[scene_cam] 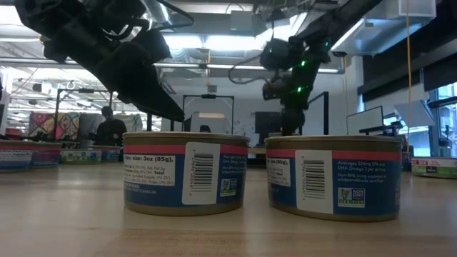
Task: Stack canned seafood by type on shelf
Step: Stack the blue and pink tuna can on top of the blue and pink tuna can on the shelf
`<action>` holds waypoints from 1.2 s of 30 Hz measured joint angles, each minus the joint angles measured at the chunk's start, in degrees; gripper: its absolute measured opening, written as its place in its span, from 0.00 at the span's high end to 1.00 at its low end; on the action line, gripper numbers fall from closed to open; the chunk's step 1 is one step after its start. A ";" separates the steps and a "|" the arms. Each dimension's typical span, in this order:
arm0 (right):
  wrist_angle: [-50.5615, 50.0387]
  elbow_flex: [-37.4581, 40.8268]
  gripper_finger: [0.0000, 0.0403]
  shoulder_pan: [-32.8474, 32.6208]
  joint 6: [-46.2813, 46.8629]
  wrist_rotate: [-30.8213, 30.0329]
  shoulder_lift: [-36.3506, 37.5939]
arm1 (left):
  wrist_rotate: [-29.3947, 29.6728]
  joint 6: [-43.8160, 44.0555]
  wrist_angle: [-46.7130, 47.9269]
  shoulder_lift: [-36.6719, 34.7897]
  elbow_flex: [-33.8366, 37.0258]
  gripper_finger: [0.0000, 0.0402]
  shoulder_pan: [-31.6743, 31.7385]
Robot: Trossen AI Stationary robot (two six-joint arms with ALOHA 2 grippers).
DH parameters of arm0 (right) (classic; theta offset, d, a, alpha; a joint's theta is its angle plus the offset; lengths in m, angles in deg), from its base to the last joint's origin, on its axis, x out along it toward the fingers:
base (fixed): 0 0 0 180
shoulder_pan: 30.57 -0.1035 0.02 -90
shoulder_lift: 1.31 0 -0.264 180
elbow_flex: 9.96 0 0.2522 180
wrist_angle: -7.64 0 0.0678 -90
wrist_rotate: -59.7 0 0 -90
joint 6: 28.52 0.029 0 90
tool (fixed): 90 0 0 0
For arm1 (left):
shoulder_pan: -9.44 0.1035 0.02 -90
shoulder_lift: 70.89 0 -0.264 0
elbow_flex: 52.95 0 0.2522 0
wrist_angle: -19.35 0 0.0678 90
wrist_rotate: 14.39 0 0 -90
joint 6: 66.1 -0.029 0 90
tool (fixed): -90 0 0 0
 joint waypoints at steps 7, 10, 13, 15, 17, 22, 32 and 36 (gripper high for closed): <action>-7.83 -1.24 0.27 -13.79 8.54 13.10 8.57 | -0.15 -0.42 -1.20 0.51 -0.02 0.47 0.20; -4.33 0.87 0.27 -20.66 10.16 15.68 9.80 | -1.73 -1.69 -2.18 1.81 -0.85 0.47 1.08; 4.28 4.99 0.27 -26.73 9.60 15.79 9.75 | -3.77 -2.79 -1.73 4.02 -3.36 0.47 2.74; 11.98 8.21 0.27 -29.66 8.04 15.84 9.22 | -6.55 -4.03 -1.31 5.71 -4.99 0.47 4.33; 18.13 11.07 0.27 -31.69 7.17 15.73 9.06 | -11.11 -5.06 -1.28 7.46 -6.86 0.47 6.12; 27.55 15.35 0.26 -33.91 7.16 15.52 8.32 | -14.77 -8.72 -0.67 10.96 -8.39 0.47 10.34; 31.60 15.56 0.26 -33.72 6.25 17.65 6.22 | -18.26 -14.73 -3.51 17.61 -8.68 0.47 14.14; 33.11 15.63 0.26 -33.74 1.93 18.88 3.81 | -18.65 -14.22 -5.27 19.20 -8.67 0.47 14.10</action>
